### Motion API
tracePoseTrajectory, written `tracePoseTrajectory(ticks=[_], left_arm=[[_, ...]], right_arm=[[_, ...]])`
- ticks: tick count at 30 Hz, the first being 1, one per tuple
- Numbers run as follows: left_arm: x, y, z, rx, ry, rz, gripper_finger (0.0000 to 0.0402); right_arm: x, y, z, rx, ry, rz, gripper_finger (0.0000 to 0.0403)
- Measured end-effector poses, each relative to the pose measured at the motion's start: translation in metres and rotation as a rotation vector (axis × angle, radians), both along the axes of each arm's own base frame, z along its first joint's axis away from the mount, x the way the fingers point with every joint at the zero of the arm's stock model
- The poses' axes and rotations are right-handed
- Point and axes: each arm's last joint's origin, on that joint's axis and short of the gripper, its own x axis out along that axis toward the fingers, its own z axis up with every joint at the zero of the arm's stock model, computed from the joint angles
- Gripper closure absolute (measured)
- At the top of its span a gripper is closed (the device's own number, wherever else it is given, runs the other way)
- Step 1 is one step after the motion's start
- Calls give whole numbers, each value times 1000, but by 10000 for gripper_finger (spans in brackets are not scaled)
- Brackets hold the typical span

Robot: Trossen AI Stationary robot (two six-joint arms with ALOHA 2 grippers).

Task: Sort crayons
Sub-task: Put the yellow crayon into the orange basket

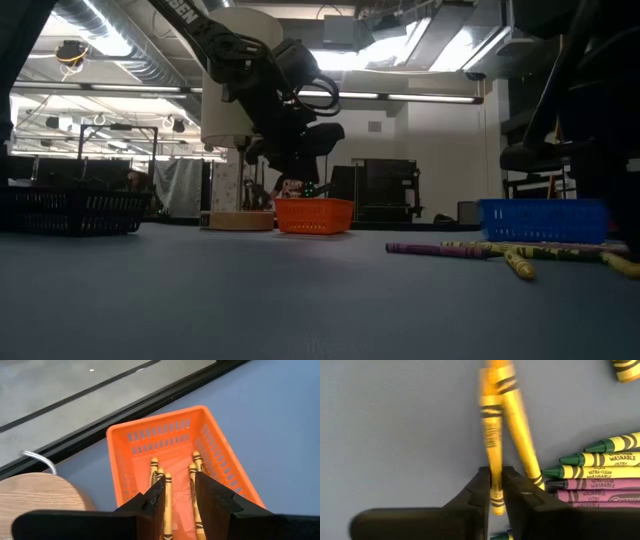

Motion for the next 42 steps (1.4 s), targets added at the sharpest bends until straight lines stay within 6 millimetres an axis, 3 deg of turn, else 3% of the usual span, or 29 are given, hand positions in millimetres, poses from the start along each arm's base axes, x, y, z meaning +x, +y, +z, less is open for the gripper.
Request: tracePoseTrajectory(ticks=[7,12,16,25,30,36,42], left_arm=[[5,-5,1,-73,-61,-109,312],[11,-17,7,-73,-78,-215,312],[11,-36,23,-44,-86,-284,312],[0,-92,75,3,-175,-442,317],[-11,-128,92,-4,-179,-542,318],[-22,-172,93,-15,-105,-684,318],[-35,-218,86,-54,-14,-809,318]], right_arm=[[0,0,0,0,1,0,395],[0,0,0,0,1,0,377],[1,0,1,3,-3,-1,369],[13,6,18,6,-31,-16,387],[24,12,33,15,-92,-14,384],[39,12,52,-111,-240,90,380],[59,-14,64,-307,-332,171,380]])
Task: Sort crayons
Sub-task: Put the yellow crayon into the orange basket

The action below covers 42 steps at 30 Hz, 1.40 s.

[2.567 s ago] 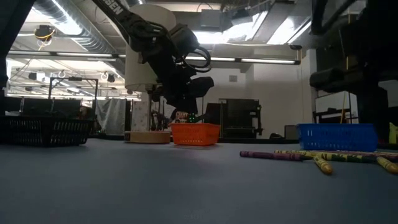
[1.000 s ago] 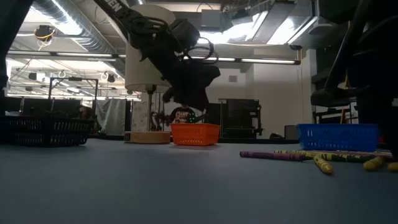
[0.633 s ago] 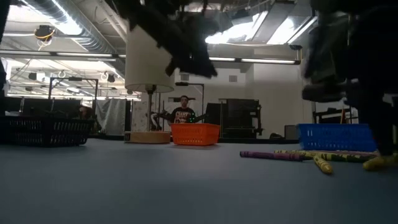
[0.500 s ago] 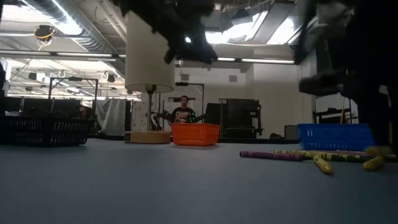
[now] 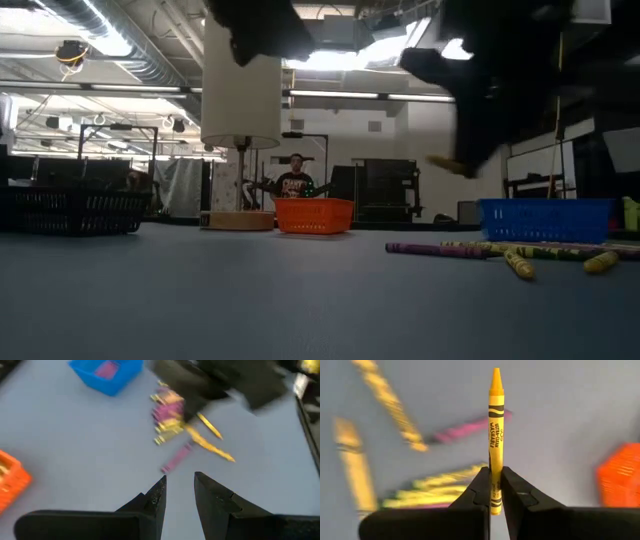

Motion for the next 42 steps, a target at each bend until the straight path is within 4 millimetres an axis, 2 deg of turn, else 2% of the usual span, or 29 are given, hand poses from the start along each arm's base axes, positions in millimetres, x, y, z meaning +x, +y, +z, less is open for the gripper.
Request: tracePoseTrajectory(ticks=[7,12,19,26,33,42], left_arm=[[-14,-41,-1,-37,18,-90,318],[-21,-58,-1,-69,4,-68,318],[-28,-70,0,-57,-30,-4,318],[-30,-73,0,-66,-46,37,318],[-29,-71,0,-44,-59,65,318],[-29,-69,0,-30,-68,85,318]], right_arm=[[25,-59,3,-122,-41,-39,380],[44,-111,9,-171,-122,-36,379],[64,-183,24,-247,-320,0,379],[62,-242,34,-157,-481,26,379],[54,-273,25,-117,-475,-19,379],[59,-278,15,-126,-473,-29,379]])
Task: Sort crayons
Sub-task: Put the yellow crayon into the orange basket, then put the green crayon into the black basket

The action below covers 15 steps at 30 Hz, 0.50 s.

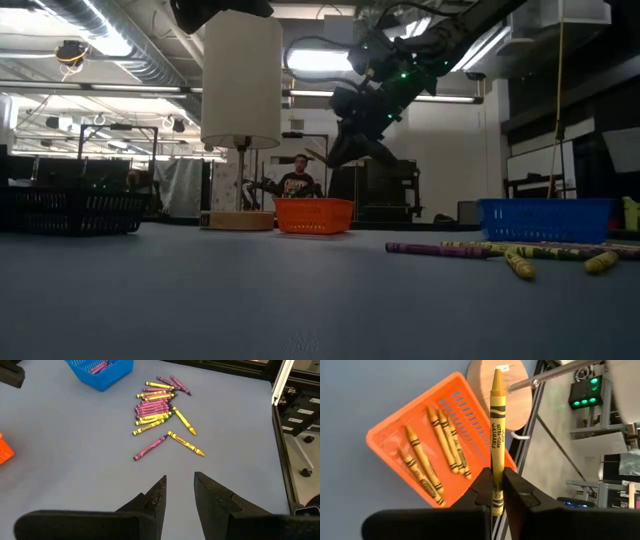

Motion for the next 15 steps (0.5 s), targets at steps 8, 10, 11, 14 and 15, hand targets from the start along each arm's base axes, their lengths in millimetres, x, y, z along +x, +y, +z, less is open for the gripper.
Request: tracePoseTrajectory(ticks=[8,10,11,14,15], left_arm=[[0,0,0,3,-4,6,318],[0,0,0,3,-5,7,317],[0,0,0,3,-5,7,317],[0,0,0,4,-5,8,317],[0,0,0,5,-5,7,317]], right_arm=[[1,-1,-2,-5,4,-7,334],[1,-1,-2,-4,5,-7,312],[1,-1,-2,-5,5,-8,302],[1,-1,-2,-5,6,-8,277],[1,-1,-2,-6,6,-8,272]])
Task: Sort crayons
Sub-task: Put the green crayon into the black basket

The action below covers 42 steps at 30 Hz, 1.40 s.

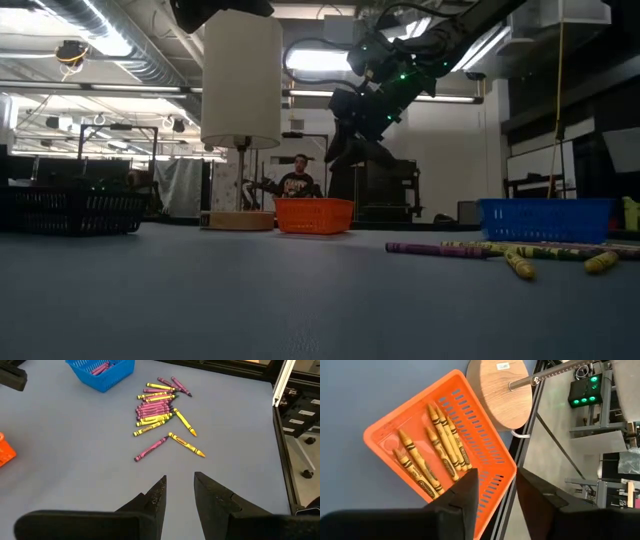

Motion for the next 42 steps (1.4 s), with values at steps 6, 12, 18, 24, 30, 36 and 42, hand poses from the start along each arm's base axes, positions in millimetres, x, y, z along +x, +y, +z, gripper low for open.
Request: tracePoseTrajectory(ticks=[6,12,18,24,30,36,42], left_arm=[[2,3,0,1,-1,11,317],[8,17,0,-1,-6,60,317],[18,38,1,66,7,36,317],[30,56,7,133,-21,-83,296],[42,77,16,192,-108,-211,253],[55,98,29,254,-271,-283,230],[72,114,20,262,-354,-392,238]], right_arm=[[1,3,0,-52,20,-82,265],[0,24,10,-147,59,-199,268],[-13,59,35,-129,65,-226,269],[-50,86,68,11,45,-366,269],[-102,114,91,232,71,-552,269],[-141,146,101,496,121,-702,269],[-158,179,103,593,164,-735,269]])
